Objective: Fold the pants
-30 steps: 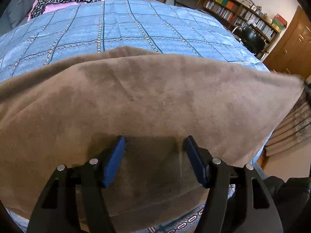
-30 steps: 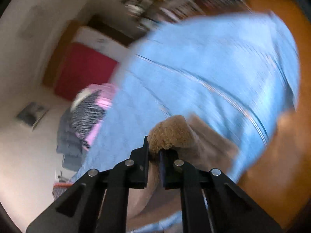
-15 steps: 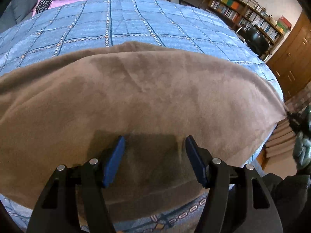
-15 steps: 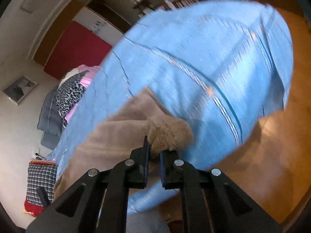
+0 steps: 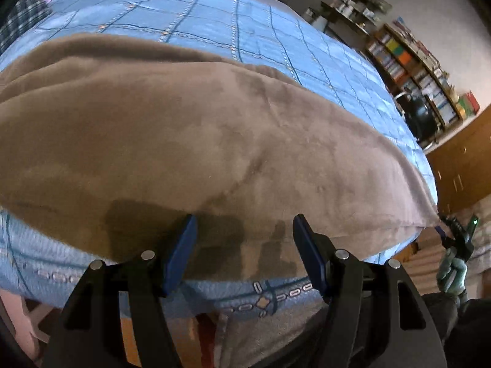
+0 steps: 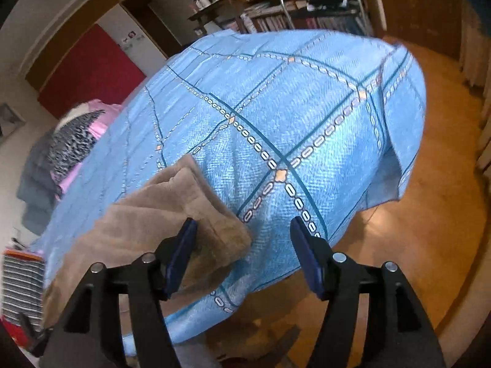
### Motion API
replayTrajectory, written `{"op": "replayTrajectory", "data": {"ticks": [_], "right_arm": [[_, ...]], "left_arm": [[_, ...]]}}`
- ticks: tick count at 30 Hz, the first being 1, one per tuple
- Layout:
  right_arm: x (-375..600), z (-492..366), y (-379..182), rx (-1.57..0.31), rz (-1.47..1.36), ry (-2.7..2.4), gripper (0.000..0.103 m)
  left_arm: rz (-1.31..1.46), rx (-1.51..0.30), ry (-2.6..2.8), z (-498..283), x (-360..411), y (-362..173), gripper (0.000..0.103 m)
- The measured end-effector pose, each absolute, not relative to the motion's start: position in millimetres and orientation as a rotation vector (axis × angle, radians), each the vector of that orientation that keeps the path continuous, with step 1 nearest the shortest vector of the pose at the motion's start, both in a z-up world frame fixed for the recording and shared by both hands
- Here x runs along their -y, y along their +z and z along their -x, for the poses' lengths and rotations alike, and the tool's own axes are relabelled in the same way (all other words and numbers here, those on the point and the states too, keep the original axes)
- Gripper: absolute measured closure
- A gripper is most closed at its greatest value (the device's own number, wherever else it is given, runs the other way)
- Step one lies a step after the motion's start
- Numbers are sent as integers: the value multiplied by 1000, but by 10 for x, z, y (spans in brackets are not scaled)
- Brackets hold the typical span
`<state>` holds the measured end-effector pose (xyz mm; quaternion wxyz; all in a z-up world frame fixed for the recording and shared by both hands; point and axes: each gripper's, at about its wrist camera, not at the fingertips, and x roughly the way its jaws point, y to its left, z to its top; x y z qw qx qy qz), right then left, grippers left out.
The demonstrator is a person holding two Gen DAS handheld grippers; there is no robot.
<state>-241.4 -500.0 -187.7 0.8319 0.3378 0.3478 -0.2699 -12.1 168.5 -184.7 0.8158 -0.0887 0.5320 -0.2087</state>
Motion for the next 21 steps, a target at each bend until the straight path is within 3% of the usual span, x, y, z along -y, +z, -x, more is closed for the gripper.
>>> {"op": "replayTrajectory", "data": {"ticks": [6,11,21], "right_arm": [[4741,2363,-1598,-751,-401,-873,39],[4735,2459,-1374,-679,-378,-931,39],[3545,1776,-1411,-761,-349,-251,39]], "left_arm": [[380,-1160,-431,174,-1880,-1924,31],[525,-1137,-434,141,-1988,-1966,22],[629,-1143,-398,88,-1925,-2039,20]]}}
